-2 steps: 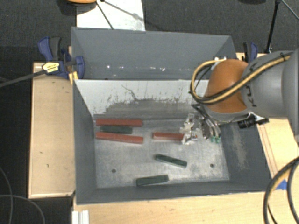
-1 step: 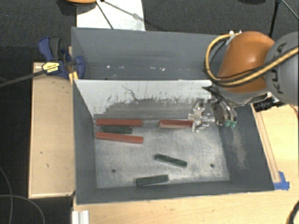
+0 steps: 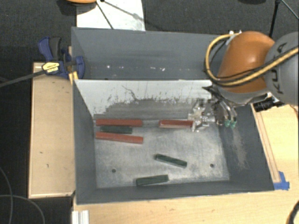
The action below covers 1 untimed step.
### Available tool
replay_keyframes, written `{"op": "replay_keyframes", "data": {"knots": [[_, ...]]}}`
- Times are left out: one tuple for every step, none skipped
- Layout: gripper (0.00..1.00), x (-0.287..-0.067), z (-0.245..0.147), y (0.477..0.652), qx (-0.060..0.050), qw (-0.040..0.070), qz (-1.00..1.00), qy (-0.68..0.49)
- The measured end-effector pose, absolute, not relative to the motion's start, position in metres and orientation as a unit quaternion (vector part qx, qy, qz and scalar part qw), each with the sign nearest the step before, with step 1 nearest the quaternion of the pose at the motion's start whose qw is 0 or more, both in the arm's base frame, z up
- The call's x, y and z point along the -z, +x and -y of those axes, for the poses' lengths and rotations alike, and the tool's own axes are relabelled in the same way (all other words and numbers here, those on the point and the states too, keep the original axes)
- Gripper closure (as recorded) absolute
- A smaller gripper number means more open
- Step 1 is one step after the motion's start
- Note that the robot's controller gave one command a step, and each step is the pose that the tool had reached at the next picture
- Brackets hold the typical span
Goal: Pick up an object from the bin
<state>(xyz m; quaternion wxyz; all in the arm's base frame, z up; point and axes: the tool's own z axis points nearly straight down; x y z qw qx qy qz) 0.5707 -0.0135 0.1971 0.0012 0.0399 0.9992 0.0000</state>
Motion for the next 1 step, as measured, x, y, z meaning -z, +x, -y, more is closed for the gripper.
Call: {"op": "replay_keyframes", "data": {"knots": [[1.0, -0.3125, 0.0821, 0.5852, 0.002, 0.005, -0.992, -0.128]]}}
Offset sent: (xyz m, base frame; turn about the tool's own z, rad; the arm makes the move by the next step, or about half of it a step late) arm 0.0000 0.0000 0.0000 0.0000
